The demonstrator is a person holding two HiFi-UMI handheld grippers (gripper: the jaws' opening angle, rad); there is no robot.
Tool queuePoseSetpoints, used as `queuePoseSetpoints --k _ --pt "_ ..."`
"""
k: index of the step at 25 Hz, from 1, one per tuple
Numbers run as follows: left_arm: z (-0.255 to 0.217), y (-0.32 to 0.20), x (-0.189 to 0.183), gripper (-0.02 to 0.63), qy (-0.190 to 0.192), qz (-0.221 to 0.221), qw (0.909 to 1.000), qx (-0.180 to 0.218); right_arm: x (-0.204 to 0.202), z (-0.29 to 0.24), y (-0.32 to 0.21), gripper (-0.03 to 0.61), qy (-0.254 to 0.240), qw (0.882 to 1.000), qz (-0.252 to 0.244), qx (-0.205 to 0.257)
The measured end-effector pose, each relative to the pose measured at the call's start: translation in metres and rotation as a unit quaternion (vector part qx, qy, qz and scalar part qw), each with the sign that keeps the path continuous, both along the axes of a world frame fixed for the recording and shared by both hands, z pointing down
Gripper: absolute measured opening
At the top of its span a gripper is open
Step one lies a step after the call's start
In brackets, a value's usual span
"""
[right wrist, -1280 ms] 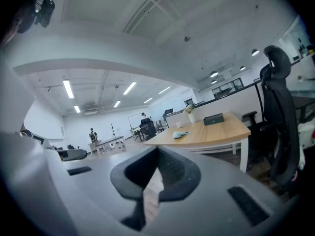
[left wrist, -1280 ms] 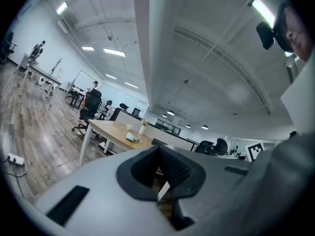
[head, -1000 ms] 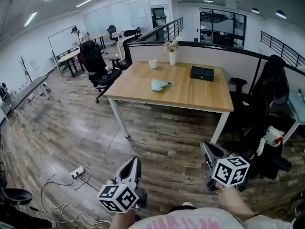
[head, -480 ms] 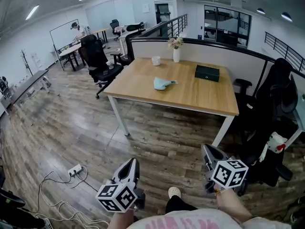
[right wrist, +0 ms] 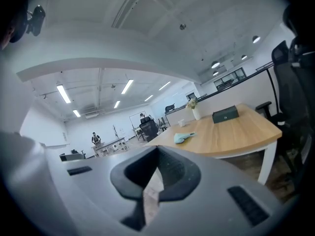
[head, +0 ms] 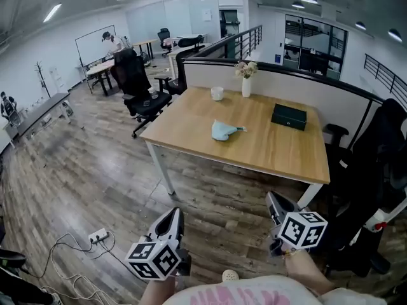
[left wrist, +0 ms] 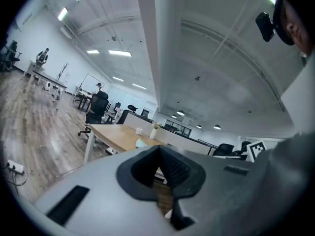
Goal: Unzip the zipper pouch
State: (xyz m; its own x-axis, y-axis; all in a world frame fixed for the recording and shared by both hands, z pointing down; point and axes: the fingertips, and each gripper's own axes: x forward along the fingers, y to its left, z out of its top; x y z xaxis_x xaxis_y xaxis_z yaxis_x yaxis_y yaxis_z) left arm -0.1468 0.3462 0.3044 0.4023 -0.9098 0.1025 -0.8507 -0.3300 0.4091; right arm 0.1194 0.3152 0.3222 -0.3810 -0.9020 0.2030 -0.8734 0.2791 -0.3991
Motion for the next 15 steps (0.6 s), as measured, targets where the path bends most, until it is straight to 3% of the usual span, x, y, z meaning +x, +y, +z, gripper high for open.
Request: queuePoseSetpoints --k 9,15 --pt "-0.011 -0.098 0.010 0.002 0.006 -0.021 0.9995 0.025 0.013 -0.016 -0.117 -0.003 0.019 0.999 -0.029 0.011" --pt "0.030 -0.138 0.018 0.002 0.026 -0.025 0.9993 -0.002 0.009 0.022 -0.154 -0.003 0.047 0.997 -0.054 -0.018"
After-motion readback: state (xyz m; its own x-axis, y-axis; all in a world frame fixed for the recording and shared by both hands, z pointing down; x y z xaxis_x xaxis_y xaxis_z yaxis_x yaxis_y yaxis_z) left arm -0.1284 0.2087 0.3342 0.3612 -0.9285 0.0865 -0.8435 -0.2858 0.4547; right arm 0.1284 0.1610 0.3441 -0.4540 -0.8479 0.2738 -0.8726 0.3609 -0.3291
